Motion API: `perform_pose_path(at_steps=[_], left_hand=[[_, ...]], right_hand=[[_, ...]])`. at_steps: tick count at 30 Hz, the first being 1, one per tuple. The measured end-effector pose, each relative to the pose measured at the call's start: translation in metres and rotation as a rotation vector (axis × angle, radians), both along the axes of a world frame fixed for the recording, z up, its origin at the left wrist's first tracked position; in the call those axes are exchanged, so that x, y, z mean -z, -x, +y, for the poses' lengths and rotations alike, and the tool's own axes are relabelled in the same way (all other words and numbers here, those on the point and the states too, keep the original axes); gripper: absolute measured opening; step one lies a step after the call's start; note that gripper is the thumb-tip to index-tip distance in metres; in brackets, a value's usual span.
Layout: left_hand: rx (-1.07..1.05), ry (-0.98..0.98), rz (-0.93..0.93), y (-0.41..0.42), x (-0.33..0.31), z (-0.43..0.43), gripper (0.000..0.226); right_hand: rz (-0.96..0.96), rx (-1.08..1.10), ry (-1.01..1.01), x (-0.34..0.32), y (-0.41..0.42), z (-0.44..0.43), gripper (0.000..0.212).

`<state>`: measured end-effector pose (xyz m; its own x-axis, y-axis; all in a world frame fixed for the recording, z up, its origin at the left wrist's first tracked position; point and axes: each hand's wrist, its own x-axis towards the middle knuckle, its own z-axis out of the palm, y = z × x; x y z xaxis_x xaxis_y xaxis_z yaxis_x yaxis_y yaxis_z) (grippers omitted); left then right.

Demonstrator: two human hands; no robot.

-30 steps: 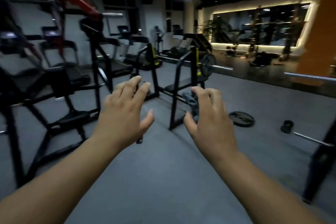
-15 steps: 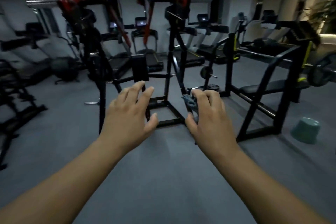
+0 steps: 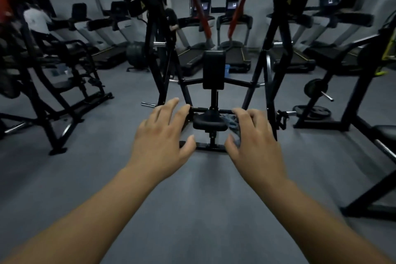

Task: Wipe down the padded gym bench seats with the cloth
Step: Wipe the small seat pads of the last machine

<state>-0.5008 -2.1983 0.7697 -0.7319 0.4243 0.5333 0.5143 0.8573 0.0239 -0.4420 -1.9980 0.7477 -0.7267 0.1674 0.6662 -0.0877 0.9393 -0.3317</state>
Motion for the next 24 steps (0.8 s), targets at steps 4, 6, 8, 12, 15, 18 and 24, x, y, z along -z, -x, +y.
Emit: perform_pose_path(at_steps=[4,6,8,12,15,18,24], left_hand=[[0.0,0.009,-0.051,0.101,0.034,0.017,0.066],[0.005,0.022,-0.099,0.155,0.052,0.026,0.067],[0.018,0.029,-0.14,0.205,0.067,0.04,0.067],[0.058,0.032,-0.202,0.297,0.088,0.074,0.065],[0.074,0.029,-0.215,0.37,0.105,0.105,0.066],[0.052,0.05,-0.255,0.441,0.13,0.138,0.066],[-0.01,0.07,-0.368,0.577,0.173,0.205,0.068]], right_hand=[[-0.079,0.01,0.04,0.037,0.098,0.024,0.054],[-0.123,0.023,0.048,0.053,0.144,0.036,0.055],[-0.158,0.029,0.043,0.068,0.188,0.05,0.055],[-0.197,0.036,0.065,0.086,0.276,0.08,0.056],[-0.205,0.049,0.081,0.104,0.349,0.108,0.058],[-0.244,0.034,0.11,0.131,0.426,0.143,0.061],[-0.407,0.015,0.178,0.183,0.574,0.212,0.062]])
